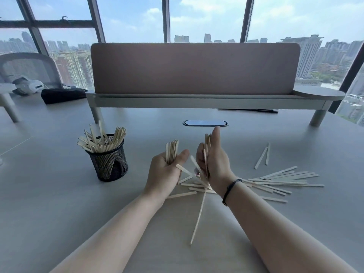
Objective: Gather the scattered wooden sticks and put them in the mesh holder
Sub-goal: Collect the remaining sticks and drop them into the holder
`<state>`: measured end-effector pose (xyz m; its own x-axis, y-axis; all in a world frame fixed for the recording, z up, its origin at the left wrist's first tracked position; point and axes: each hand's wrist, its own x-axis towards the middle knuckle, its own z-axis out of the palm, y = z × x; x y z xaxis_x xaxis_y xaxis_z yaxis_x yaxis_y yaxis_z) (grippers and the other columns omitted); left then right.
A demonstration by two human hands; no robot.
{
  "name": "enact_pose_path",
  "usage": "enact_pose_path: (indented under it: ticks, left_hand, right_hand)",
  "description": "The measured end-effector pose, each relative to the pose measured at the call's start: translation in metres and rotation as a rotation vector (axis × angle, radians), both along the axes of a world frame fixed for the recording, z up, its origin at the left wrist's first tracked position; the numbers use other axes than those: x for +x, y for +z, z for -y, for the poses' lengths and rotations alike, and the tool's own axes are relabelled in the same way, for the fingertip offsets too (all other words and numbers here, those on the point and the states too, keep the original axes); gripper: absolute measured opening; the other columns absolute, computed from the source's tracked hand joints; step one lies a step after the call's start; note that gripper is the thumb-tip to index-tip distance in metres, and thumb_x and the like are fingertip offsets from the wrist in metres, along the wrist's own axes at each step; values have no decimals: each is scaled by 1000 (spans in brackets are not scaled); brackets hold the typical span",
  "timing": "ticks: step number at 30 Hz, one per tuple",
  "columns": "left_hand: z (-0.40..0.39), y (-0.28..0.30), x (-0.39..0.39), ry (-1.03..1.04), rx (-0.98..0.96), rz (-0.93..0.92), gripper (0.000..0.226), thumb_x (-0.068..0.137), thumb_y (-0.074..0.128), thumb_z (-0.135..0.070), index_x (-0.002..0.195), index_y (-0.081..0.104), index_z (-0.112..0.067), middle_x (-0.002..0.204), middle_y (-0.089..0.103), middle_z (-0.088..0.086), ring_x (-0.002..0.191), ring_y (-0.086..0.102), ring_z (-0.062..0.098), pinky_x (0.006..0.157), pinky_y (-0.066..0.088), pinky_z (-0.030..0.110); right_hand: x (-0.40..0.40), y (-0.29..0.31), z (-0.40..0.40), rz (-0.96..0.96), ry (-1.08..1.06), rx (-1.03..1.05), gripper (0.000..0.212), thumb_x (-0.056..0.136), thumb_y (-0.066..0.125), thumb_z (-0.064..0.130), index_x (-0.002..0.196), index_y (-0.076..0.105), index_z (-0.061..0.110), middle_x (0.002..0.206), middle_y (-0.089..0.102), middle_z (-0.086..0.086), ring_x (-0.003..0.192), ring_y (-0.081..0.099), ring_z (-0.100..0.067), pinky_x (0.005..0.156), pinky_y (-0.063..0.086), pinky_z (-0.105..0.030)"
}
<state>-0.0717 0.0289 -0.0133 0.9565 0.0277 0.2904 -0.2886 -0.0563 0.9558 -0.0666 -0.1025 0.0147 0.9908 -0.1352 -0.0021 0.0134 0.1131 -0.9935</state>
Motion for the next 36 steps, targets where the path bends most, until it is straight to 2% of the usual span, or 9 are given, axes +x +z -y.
enact_pose_path:
  ticks: [3, 6, 11, 14, 17, 20, 26, 30, 36]
  left_hand:
    - [3, 1, -4, -31, 60, 38, 62, 84, 66, -51, 55, 35, -5, 50, 31, 11, 48, 31, 19, 48, 27, 38]
    - [7, 3, -8, -19, 99, 53, 69, 88, 63, -53, 59, 37, 3, 54, 30, 12, 52, 29, 20, 49, 25, 41]
    - [6, 4, -8, -31, 76, 29, 67, 91, 63, -48, 58, 29, -2, 55, 24, 13, 52, 22, 22, 51, 21, 45]
    - [4, 5, -10, -122, 2, 8, 63, 80, 64, -58, 56, 28, -13, 51, 20, 7, 47, 17, 18, 48, 16, 32]
    - [3, 5, -12, -221, 23, 107, 67, 76, 72, -54, 60, 40, 2, 48, 26, 11, 43, 25, 20, 46, 25, 25]
    - [5, 4, -10, -218, 88, 170, 56, 72, 83, -49, 69, 59, 2, 58, 44, 32, 52, 41, 42, 50, 34, 45]
    - [5, 4, -5, -168, 59, 140, 54, 81, 81, -32, 61, 55, 11, 53, 61, 17, 49, 60, 28, 50, 46, 31]
    - [1, 5, -3, -24, 71, 93, 55, 85, 78, -26, 56, 43, 5, 43, 37, -5, 41, 32, 11, 45, 27, 22]
    - [-3, 14, -9, -12, -72, -49, 61, 84, 69, -53, 49, 36, -14, 47, 31, 7, 47, 28, 19, 48, 23, 36]
  right_hand:
    - [-2, -3, -7, -2, 29, -7, 75, 83, 27, 85, 53, 47, 19, 54, 36, -3, 47, 32, -20, 49, 24, -30]
    - [-5, -3, -10, 14, 57, -22, 66, 85, 27, 82, 51, 38, 26, 52, 32, 6, 48, 28, -15, 48, 21, -26]
    - [-6, -3, -10, 44, 48, -3, 70, 87, 24, 80, 66, 29, 13, 59, 29, -6, 48, 24, -18, 50, 16, -30]
    - [-4, -2, -8, 32, 38, 115, 68, 88, 23, 80, 63, 25, 17, 53, 26, -4, 43, 21, -17, 49, 12, -30]
    - [-3, 1, -6, -18, 5, 165, 68, 88, 26, 80, 57, 30, 20, 47, 29, 1, 42, 24, -16, 48, 18, -27]
    - [-3, -1, -9, -33, -2, 71, 66, 87, 31, 80, 56, 35, 22, 51, 34, 2, 47, 35, -16, 53, 30, -31]
    - [-8, -5, -13, -57, 102, 88, 72, 84, 29, 85, 46, 36, 24, 46, 32, 0, 45, 27, -18, 50, 20, -31]
    - [-15, -5, -18, -79, 171, 60, 70, 85, 27, 84, 54, 34, 21, 48, 26, -2, 42, 20, -16, 44, 15, -27]
    - [-11, 4, -21, 12, 178, 51, 62, 64, 59, 80, 52, 30, 26, 52, 24, 1, 47, 17, -16, 50, 11, -32]
